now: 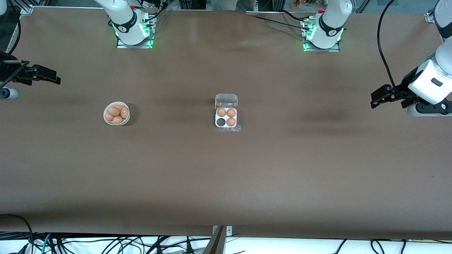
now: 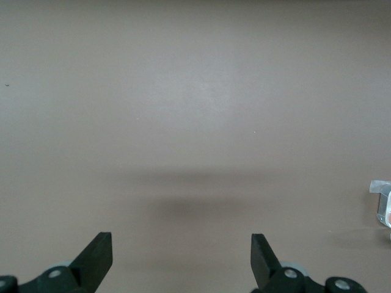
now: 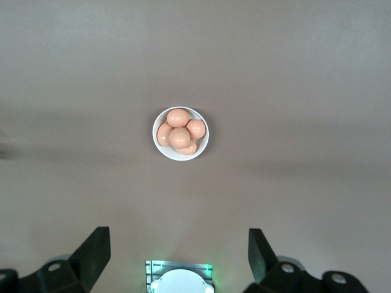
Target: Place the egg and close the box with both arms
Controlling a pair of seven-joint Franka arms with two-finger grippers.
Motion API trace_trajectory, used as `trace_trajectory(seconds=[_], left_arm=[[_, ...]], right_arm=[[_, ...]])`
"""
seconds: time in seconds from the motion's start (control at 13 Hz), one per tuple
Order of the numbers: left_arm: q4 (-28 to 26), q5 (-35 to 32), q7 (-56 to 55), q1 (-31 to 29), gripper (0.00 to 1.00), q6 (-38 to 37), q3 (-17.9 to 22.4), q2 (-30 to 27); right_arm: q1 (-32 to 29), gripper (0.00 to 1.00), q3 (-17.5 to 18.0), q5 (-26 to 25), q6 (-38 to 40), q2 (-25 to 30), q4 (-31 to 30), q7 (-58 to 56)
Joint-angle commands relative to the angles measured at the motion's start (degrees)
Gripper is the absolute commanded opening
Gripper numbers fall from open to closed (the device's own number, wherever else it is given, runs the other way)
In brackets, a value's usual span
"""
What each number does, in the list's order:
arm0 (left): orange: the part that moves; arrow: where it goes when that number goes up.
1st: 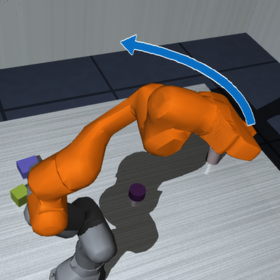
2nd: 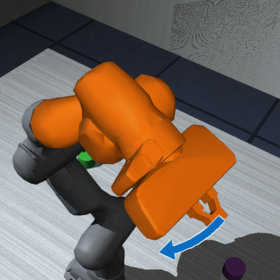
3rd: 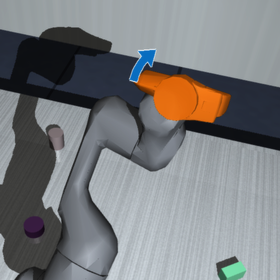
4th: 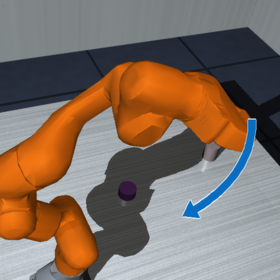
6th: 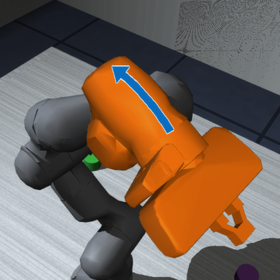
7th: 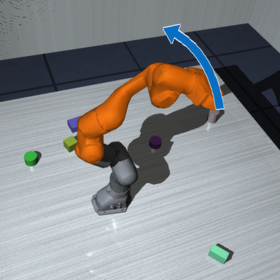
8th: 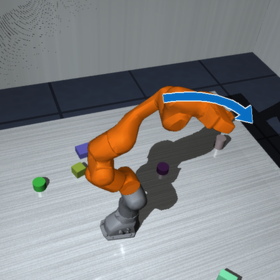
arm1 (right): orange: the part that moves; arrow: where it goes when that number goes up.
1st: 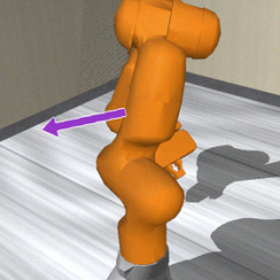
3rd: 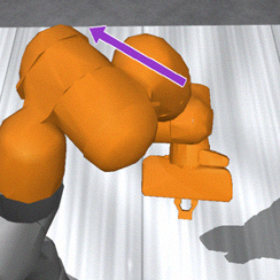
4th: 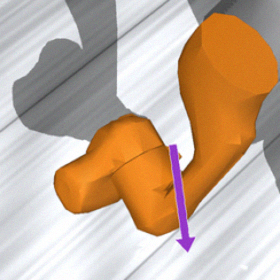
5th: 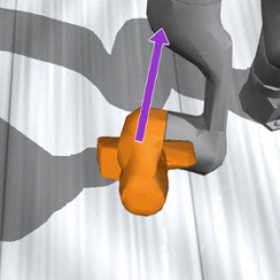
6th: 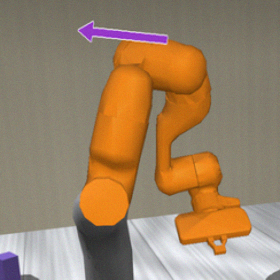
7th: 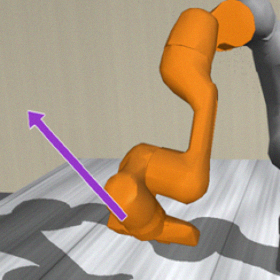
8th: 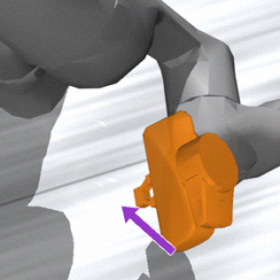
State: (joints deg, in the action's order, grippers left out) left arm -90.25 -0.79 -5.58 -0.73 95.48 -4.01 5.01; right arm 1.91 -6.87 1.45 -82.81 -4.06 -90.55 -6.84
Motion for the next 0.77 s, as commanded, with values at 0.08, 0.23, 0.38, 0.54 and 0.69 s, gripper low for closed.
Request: trace_trajectory(seconds=[0.08, 0.23, 0.38, 0.54, 0.69], left_arm=[[2.6, 1.2, 0.5, 0.2, 1.00, -0.7, 0.1, 1.1], [2.7, 1.2, 0.4, 0.2, 1.00, -0.7, 0.1, 1.5], [2.8, 1.2, 0.2, 0.2, 1.00, -0.8, 0.1, 1.4], [2.9, 1.2, 0.2, 0.2, 1.00, -0.8, 0.1, 1.4], [3.0, 1.3, 0.3, 0.2, 1.00, -0.8, 0.1, 1.4]], right_arm=[[-0.3, 1.00, 0.3, -0.5, -0.1, 0.9, -0.6, 0.2], [-0.3, 1.00, 0.2, -0.5, -0.1, 0.9, -0.6, 0.2], [-0.4, 1.00, 0.1, 0.0, -0.1, 0.9, -0.6, -0.4], [-0.2, 1.00, 0.3, -0.4, -0.1, 1.0, -0.6, 0.8], [-0.3, 1.00, 0.4, 0.1, -0.1, 0.9, -0.8, 1.7]])
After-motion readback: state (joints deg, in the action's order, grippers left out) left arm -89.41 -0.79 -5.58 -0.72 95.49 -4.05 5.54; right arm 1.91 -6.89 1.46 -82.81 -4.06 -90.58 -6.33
